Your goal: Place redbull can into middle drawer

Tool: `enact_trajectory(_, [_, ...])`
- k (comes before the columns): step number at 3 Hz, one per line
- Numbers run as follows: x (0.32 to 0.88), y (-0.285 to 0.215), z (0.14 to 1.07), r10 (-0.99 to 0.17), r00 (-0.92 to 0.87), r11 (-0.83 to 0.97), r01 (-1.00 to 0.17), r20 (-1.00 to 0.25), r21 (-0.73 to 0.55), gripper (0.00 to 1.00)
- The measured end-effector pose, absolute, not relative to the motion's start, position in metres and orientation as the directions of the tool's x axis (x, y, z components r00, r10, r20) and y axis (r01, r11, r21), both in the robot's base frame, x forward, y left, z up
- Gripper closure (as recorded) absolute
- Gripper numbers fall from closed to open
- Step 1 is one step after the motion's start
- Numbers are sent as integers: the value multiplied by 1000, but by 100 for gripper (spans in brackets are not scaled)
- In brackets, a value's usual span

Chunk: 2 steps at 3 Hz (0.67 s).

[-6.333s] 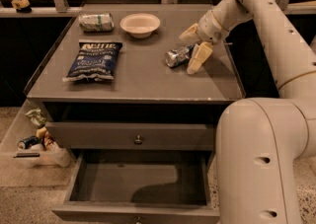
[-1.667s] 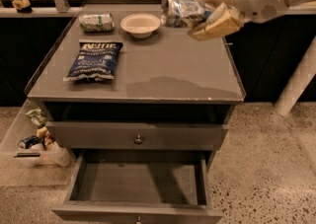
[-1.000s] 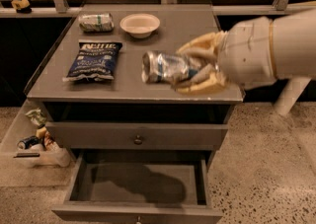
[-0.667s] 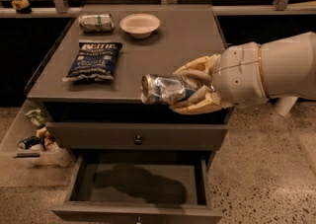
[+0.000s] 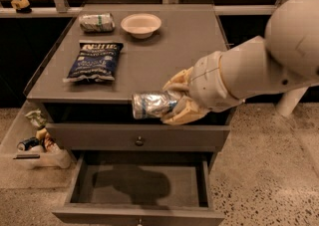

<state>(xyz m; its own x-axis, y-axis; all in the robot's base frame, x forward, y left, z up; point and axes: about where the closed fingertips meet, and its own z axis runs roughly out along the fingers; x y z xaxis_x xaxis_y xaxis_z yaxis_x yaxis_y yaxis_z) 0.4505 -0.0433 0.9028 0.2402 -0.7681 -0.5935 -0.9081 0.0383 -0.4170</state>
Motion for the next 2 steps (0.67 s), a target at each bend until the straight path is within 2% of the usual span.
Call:
enact_trajectory(1, [445,-32,839,-796,176,63,-927,-579,-369,100])
enact_trajectory(2, [425,-18,778,-729,117,150,-934,-675,-324,100])
